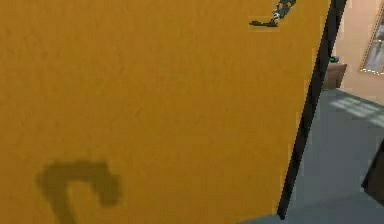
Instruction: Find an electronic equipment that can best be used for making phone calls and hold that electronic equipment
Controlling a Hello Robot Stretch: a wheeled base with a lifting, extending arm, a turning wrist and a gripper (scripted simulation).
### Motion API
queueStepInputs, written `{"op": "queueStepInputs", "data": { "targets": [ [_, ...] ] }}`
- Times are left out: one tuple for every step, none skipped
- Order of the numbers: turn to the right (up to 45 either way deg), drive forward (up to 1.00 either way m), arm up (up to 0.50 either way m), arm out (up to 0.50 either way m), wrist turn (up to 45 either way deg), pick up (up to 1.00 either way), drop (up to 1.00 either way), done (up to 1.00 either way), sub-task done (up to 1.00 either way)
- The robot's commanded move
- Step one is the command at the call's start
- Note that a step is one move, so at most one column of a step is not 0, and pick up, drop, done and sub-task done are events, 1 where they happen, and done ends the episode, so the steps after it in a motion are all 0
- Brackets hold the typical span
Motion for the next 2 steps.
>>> {"op": "queueStepInputs", "data": {
  "targets": [
    [39.0, 0.00, 0.00, 0.00, 0.0, 0.00, 0.00, 0.00, 0.00],
    [0.0, 1.00, 0.00, 0.00, 0.0, 0.00, 0.00, 0.00, 0.00]
  ]
}}
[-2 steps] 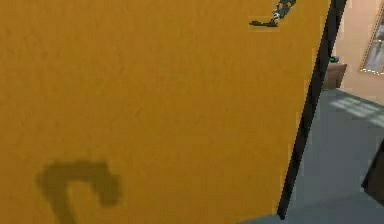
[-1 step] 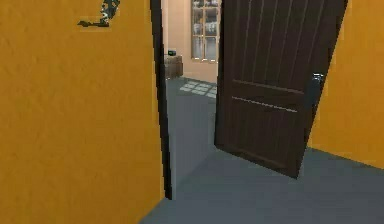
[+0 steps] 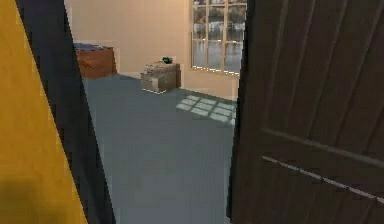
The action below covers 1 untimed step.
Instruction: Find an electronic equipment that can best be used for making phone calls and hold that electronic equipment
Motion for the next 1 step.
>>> {"op": "queueStepInputs", "data": {
  "targets": [
    [3.0, 0.00, 0.00, 0.00, 0.0, 0.00, 0.00, 0.00, 0.00]
  ]
}}
